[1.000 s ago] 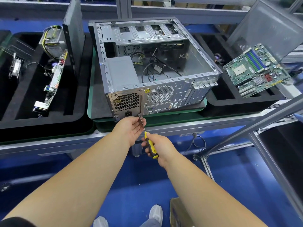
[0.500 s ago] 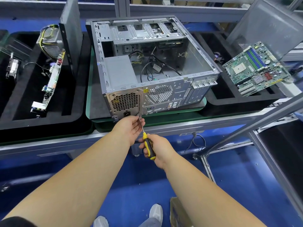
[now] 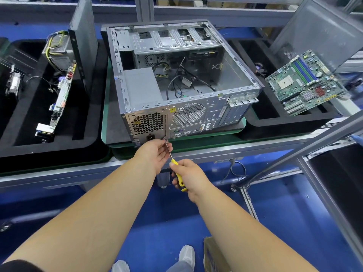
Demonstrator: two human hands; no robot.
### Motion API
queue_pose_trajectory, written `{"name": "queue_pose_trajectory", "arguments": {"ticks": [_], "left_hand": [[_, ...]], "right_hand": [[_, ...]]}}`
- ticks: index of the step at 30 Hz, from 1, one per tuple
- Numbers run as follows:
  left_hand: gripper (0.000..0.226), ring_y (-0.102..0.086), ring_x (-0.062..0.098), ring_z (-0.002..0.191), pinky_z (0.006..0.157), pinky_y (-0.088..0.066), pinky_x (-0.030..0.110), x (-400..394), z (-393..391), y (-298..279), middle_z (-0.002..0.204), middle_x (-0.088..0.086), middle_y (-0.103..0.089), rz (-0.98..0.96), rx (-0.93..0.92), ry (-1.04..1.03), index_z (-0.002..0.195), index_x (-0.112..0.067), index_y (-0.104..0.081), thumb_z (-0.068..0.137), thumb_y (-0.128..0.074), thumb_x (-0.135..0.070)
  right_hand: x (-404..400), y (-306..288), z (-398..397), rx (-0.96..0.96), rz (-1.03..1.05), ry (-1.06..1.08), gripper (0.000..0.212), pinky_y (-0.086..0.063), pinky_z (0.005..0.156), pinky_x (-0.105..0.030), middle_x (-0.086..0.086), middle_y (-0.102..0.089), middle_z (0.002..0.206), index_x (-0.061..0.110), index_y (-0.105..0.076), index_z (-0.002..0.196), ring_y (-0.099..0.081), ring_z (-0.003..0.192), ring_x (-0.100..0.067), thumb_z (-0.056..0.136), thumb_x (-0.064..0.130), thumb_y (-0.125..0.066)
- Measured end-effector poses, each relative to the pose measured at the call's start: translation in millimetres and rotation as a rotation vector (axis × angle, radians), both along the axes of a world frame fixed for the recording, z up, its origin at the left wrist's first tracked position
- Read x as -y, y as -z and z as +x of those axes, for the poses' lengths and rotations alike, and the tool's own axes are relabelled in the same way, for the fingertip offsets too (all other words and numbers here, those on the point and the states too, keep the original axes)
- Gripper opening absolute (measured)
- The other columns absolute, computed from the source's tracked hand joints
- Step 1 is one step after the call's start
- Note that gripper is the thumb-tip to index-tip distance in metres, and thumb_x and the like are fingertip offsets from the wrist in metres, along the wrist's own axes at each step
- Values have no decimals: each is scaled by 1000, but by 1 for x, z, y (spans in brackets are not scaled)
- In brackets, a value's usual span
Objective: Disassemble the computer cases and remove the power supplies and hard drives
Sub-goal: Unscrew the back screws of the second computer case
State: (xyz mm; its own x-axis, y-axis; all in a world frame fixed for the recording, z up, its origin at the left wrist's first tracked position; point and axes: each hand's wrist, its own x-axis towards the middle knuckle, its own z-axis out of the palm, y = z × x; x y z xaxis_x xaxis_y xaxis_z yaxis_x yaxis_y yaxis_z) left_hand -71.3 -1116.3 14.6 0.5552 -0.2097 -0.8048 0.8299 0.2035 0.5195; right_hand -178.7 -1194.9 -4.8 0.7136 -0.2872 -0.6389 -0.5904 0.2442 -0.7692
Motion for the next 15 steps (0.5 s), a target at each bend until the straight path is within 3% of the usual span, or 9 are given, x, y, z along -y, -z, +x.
{"name": "queue_pose_trajectory", "arguments": {"ticks": [10,13,15], "left_hand": [[18,-63,13,77,60,-47,22,2,0,0,84,4,-68,21,-4,4,88,-7,-62,100,-50,-12],[17,-64,13,78,61,-46,24,2,0,1,84,4,-68,23,-11,-2,88,-8,-63,99,-52,-13],[17,-64,13,79,62,-45,24,2,0,3,83,3,-69,21,-16,-11,87,-8,-64,99,-52,-14]], "right_hand": [[-2,5,0,10,-199,-16,17,-47,52,-24,-1,-63,85,19,-53,94,-55,58,-11,94,30,-66],[-2,5,-1,16,-335,-44,23,-53,58,-33,0,-64,84,20,-51,90,-58,53,-11,90,33,-70],[-2,5,-2,12,-422,-46,26,-56,64,-39,0,-64,81,22,-49,86,-62,60,-18,87,34,-71]]}}
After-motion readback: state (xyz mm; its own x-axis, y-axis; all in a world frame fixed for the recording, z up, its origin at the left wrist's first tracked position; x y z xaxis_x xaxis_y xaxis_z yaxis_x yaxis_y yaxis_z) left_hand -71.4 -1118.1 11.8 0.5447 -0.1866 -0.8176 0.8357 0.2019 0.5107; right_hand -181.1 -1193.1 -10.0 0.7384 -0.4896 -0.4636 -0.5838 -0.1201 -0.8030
